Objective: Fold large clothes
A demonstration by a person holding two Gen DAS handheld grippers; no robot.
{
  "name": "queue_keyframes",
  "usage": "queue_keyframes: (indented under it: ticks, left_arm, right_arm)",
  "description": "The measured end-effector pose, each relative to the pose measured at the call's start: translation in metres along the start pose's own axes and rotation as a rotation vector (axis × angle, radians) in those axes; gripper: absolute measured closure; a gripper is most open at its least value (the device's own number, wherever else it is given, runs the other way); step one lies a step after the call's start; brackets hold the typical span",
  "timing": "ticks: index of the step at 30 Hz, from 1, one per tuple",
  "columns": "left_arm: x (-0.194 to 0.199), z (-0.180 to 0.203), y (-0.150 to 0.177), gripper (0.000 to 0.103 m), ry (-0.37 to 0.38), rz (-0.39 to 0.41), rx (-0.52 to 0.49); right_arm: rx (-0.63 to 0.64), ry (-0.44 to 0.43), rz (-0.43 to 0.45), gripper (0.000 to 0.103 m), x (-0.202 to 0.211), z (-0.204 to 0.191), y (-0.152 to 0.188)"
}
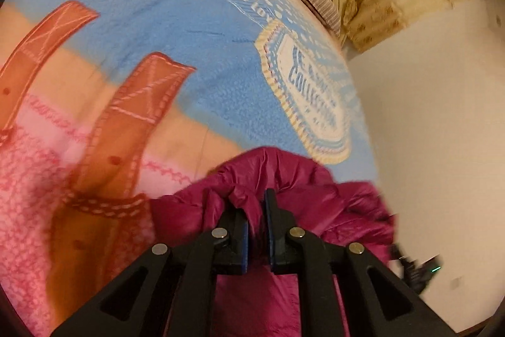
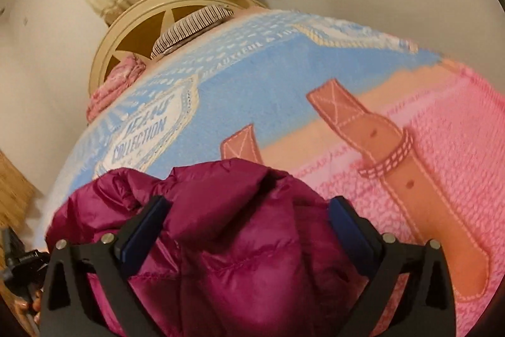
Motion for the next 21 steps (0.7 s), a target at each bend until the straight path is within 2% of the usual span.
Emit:
queue_keyframes:
  ticks: [3,4,6,7,8,9,11,14,15,17,19,21]
  left_arm:
    - [0.036,0.014,-0.011,0.09,0.027,0.045,-0.006]
    - [0.046,0.021,-0.015,0.084,0.015,0.064,-0.027]
    - [0.065,0.032,-0.023,0.048,-0.057,0.124,-0.089]
    - [0.075,0.037,-0.028,0.022,-0.107,0.163,-0.125]
    - [0.084,0.044,-0.031,0.017,-0.137,0.211,-0.161]
    - [0.092,0.058,-0.033,0.017,-0.149,0.251,-0.208]
    - [0.088,0.076,-0.03,0.017,-0.154,0.248,-0.258]
    - [0.049,0.102,-0.017,0.017,-0.239,0.166,-0.362]
    - [0.025,0.11,-0.009,0.017,-0.3,0.113,-0.422]
    - [-0.006,0.113,0.001,0.017,-0.361,0.052,-0.497]
    - [-0.033,0.107,0.01,0.017,-0.435,0.027,-0.56]
    - [-0.046,0.094,0.007,0.017,-0.494,0.034,-0.578]
  right_arm:
    - [-0.041,-0.026,0.03,0.0,0.026,0.009,-0.009]
    - [-0.047,-0.031,0.059,0.0,0.038,0.012,-0.013]
    - [-0.045,-0.037,0.142,0.0,0.072,0.015,-0.026]
    - [-0.034,-0.032,0.175,0.0,0.085,0.015,-0.032]
    - [-0.017,-0.025,0.201,0.002,0.096,0.013,-0.037]
    - [0.032,-0.022,0.235,0.009,0.114,0.006,-0.042]
    - [0.139,-0.015,0.251,0.019,0.126,-0.017,-0.045]
    - [0.317,-0.008,0.264,0.025,0.132,-0.068,-0.039]
    - [0.366,-0.004,0.266,0.025,0.128,-0.083,-0.036]
    - [0.483,0.023,0.241,0.028,0.107,-0.119,-0.025]
    - [0.544,0.037,0.188,0.041,0.078,-0.138,-0.01]
    - [0.582,0.055,0.135,0.074,0.048,-0.148,0.005]
Point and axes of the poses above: each gripper's, at about its wrist camera, not at the fingertips, and x roughly against the way its jaws point, z to its right, y to its underside, the point moved 10 cm from there along -x, roughly the way its jaws point, and after that the axes turned 13 degrees about y, right-handed, at the moved point
